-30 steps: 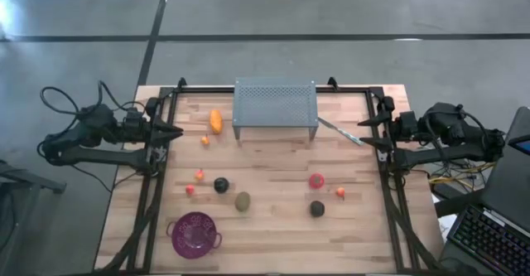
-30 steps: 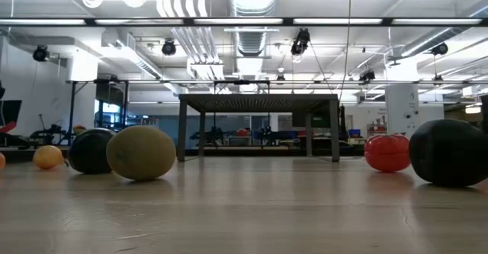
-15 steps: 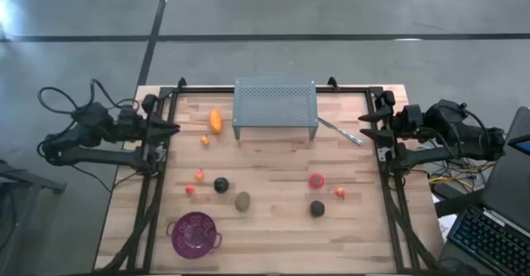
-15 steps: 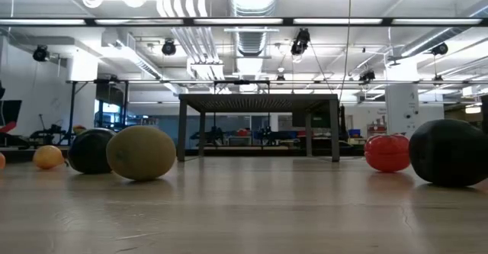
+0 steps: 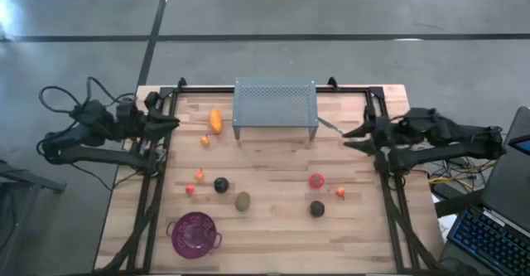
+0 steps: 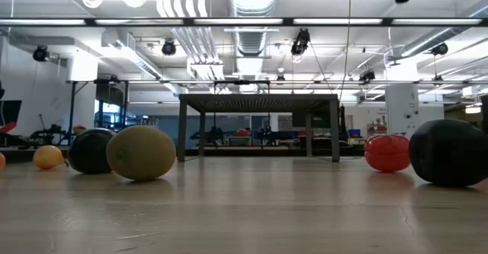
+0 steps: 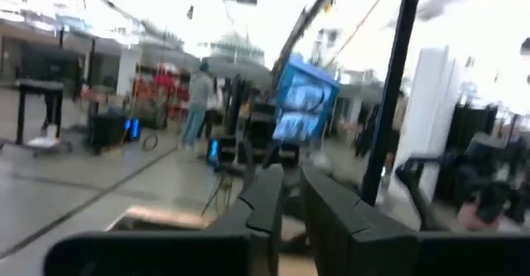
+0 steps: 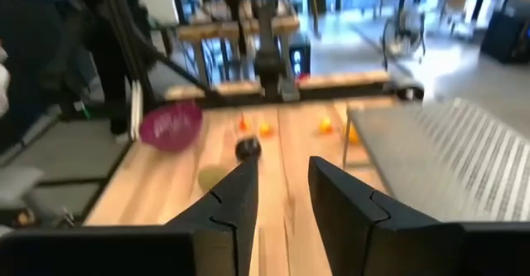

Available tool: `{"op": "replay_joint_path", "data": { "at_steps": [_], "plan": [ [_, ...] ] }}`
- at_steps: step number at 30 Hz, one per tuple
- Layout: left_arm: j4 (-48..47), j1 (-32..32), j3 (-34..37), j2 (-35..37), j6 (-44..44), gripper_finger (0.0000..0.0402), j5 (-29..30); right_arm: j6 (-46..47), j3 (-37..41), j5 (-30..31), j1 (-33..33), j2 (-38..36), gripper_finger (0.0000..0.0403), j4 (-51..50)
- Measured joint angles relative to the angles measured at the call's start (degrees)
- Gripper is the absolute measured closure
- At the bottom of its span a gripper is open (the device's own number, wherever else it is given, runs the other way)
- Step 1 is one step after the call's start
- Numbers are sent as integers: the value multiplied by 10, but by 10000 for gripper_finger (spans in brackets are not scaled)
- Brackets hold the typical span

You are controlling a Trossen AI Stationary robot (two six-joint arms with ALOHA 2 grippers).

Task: Pick & Place Fruit
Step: Put the purple strainer bowl on the shelf

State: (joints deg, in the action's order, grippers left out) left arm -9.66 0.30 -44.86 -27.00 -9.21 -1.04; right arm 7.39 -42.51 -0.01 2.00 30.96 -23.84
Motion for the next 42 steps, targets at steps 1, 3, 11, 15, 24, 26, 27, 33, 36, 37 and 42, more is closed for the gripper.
{"op": "replay_joint_path", "data": {
  "at_steps": [1, 3, 11, 15, 24, 26, 27, 33, 36, 37, 42],
  "plan": [
    [-14, 3, 0, -11, -4, 330, -13, 2, 6, 0, 0, 6, 305, 0],
    [-34, 10, 0, -40, -19, 299, -21, 4, 15, 0, 0, 20, 312, 0],
    [-156, 53, -16, -152, -47, 144, -111, 2, 30, 0, 0, 40, 347, -3],
    [-218, 119, -16, -195, -73, 141, -108, 19, 34, 0, 0, 38, 364, -15],
    [-289, 342, -58, -270, -216, 178, 53, 33, 43, 0, 0, 36, 386, -17],
    [-312, 383, -67, -286, -266, 184, 86, 35, 45, 0, 0, 36, 390, -16],
    [-320, 401, -70, -294, -287, 186, 98, 36, 47, 1, 0, 36, 391, -16],
    [-345, 457, -75, -332, -402, 193, 127, 37, 56, 1, 0, 36, 388, -12],
    [-377, 457, -74, -356, -457, 193, 131, 45, 59, 2, 0, 37, 389, -10],
    [-386, 457, -74, -363, -476, 193, 127, 49, 60, 2, 0, 37, 391, -10],
    [-395, 461, -74, -392, -530, 198, 73, 58, 63, 1, 0, 37, 394, -11]
  ]
}}
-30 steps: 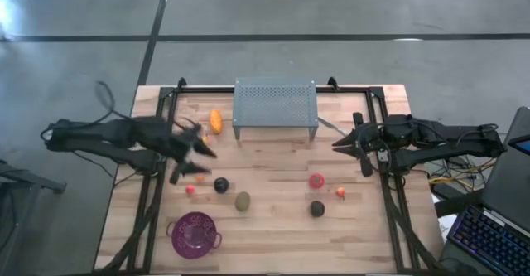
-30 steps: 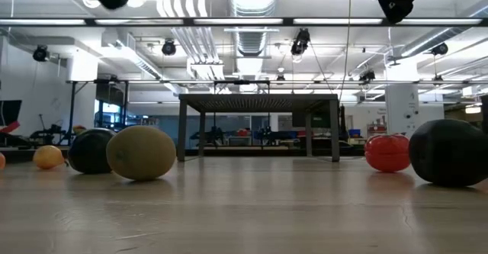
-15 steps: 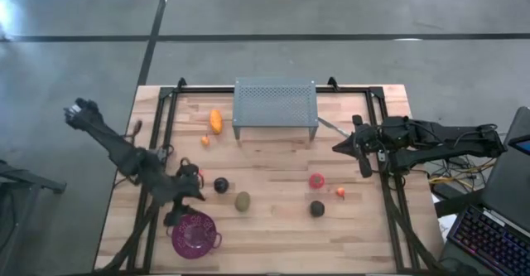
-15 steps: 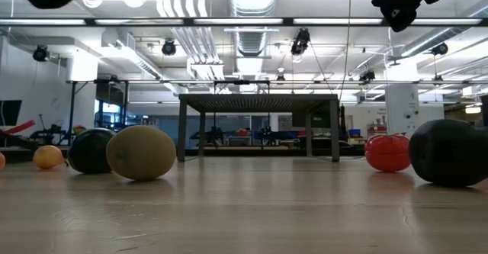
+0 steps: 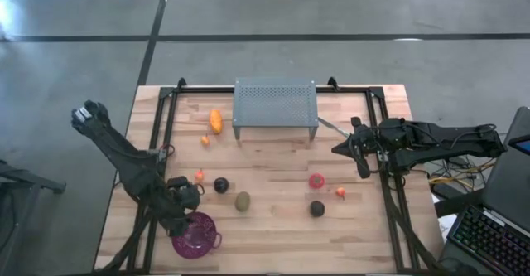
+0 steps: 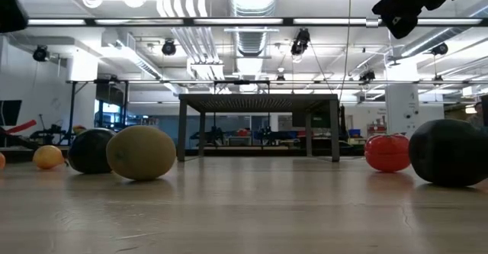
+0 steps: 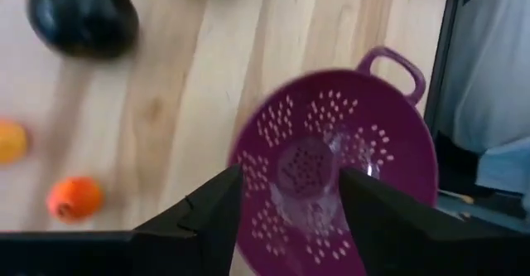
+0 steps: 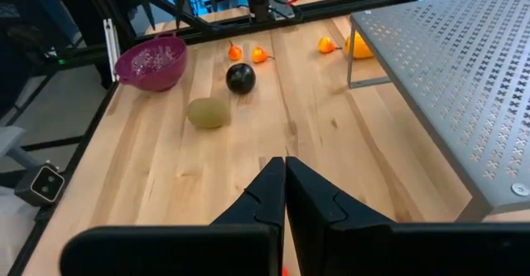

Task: Pick & Place Fruit
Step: Put the purple strainer bowl on the shelf

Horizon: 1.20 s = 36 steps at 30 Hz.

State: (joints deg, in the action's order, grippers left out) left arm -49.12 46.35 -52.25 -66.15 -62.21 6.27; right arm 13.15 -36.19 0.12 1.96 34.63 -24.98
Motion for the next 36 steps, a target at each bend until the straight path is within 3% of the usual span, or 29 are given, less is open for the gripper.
{"op": "replay_joint_path", "data": {
  "at_steps": [8, 13, 25, 36],
  "plan": [
    [-90, 80, 0, 0, -240, 214, -12, 0, 2, 0, 0, 1, 394, 0],
    [-87, 134, 0, 0, -342, 220, -11, -2, 3, 0, 0, 1, 394, 0],
    [-84, 162, 1, -16, -438, 221, -1, -6, 3, 0, 0, 1, 394, 0],
    [-82, 163, 0, -70, -443, 225, -35, -13, 3, -1, 0, 0, 394, -1]
  ]
}}
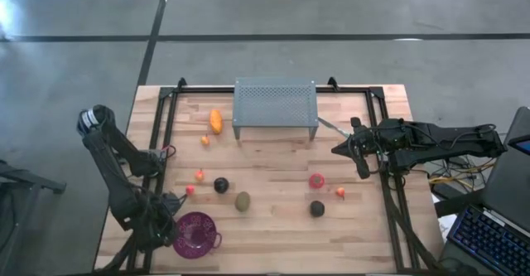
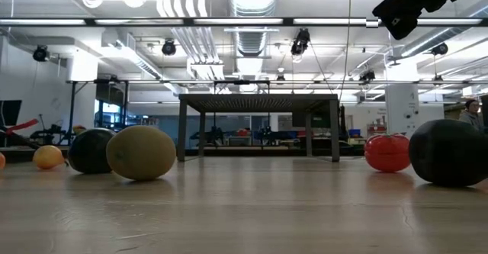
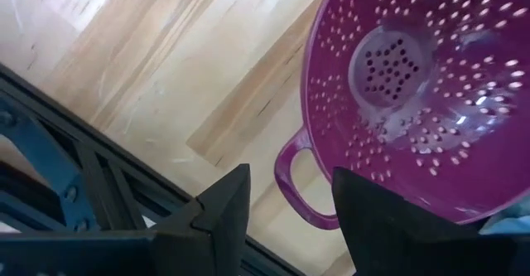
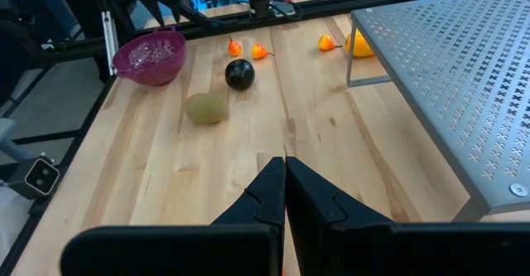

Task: Pick & Place Fruit
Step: Put the purple strainer bowl on the shelf

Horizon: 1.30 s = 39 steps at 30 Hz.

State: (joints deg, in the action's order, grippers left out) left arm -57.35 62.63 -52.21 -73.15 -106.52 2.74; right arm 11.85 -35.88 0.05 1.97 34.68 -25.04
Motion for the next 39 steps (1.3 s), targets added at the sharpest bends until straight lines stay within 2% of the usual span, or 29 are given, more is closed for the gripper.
{"op": "replay_joint_path", "data": {
  "at_steps": [17, 21, 39],
  "plan": [
    [13, 0, 0, -40, -15, 226, -5, 0, 0, 0, 0, 0, 394, 0],
    [14, 0, 0, -35, -16, 226, -22, 0, 0, 0, 0, 0, 394, 0],
    [10, 1, 0, -17, -18, 226, -28, 0, 0, 0, 0, 0, 394, 0]
  ]
}}
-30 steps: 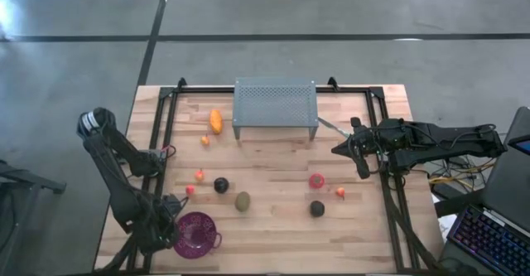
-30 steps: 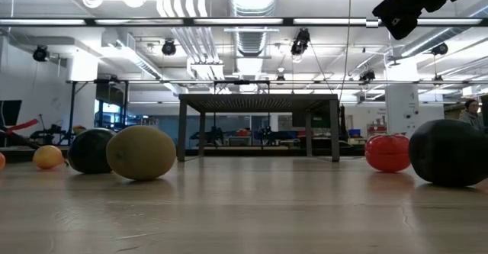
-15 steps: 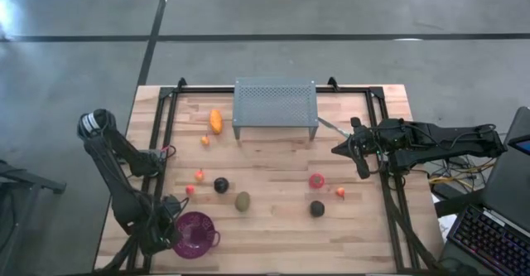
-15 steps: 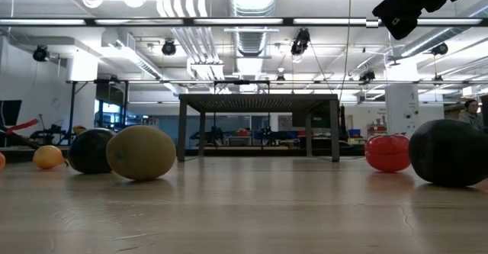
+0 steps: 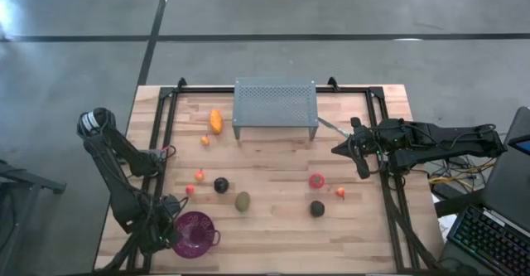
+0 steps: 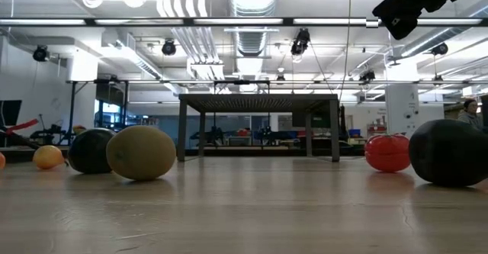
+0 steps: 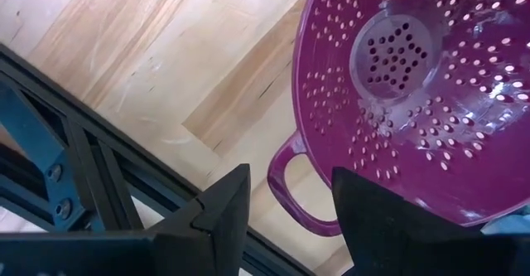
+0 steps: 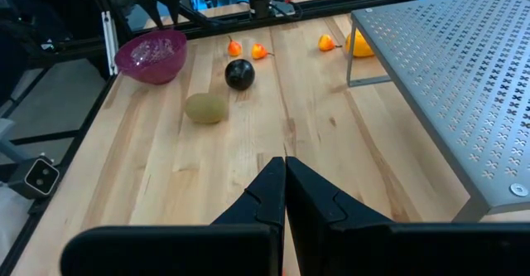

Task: Pick & Place Fruit
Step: Put the purple strainer bowl on the shelf

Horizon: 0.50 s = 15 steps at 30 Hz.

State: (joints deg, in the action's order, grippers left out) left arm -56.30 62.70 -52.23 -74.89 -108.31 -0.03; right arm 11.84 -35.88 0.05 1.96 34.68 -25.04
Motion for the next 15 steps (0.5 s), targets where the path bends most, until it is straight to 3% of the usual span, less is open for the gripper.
{"op": "replay_joint_path", "data": {
  "at_steps": [15],
  "plan": [
    [-13, 0, 0, -5, -28, 226, -4, 0, 0, 0, 0, 0, 394, 0]
  ]
}}
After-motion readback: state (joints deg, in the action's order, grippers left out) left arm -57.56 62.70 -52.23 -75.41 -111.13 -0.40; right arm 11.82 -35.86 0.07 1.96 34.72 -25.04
